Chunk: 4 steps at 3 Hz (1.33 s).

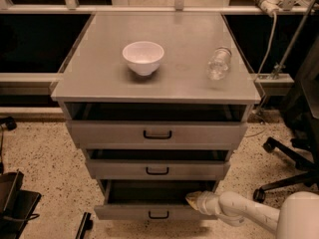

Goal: Open bottom drawer

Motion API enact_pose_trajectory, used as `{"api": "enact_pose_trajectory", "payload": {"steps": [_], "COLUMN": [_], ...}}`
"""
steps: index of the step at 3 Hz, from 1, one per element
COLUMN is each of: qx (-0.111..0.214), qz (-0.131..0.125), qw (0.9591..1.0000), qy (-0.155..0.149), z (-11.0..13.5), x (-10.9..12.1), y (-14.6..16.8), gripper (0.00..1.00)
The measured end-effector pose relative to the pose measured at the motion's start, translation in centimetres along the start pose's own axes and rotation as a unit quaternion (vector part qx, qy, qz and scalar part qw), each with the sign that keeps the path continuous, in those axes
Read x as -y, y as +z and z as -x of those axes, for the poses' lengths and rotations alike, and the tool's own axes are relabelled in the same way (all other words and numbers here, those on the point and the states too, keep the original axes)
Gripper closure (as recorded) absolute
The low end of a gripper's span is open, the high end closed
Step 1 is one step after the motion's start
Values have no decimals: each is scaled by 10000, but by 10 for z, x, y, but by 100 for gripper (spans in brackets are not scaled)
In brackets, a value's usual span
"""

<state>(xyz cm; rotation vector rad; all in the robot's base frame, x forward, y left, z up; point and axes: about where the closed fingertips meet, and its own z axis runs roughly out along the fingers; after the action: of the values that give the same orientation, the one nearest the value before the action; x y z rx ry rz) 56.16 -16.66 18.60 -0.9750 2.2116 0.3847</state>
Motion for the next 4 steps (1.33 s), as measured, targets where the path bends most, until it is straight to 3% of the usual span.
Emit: {"api": "enact_pose_trajectory", "payload": {"steps": [1, 2, 3, 4], "qx": [0, -251, -251, -431], "qz": [1, 329, 329, 911], "qw": [10000, 9991, 9991, 9949], "qy": [0, -115, -115, -21], "z": [3, -13, -11, -29], "x": [0, -17, -17, -53], "y": [-3, -12, -14, -29], "gripper": [100, 100, 100, 100]}}
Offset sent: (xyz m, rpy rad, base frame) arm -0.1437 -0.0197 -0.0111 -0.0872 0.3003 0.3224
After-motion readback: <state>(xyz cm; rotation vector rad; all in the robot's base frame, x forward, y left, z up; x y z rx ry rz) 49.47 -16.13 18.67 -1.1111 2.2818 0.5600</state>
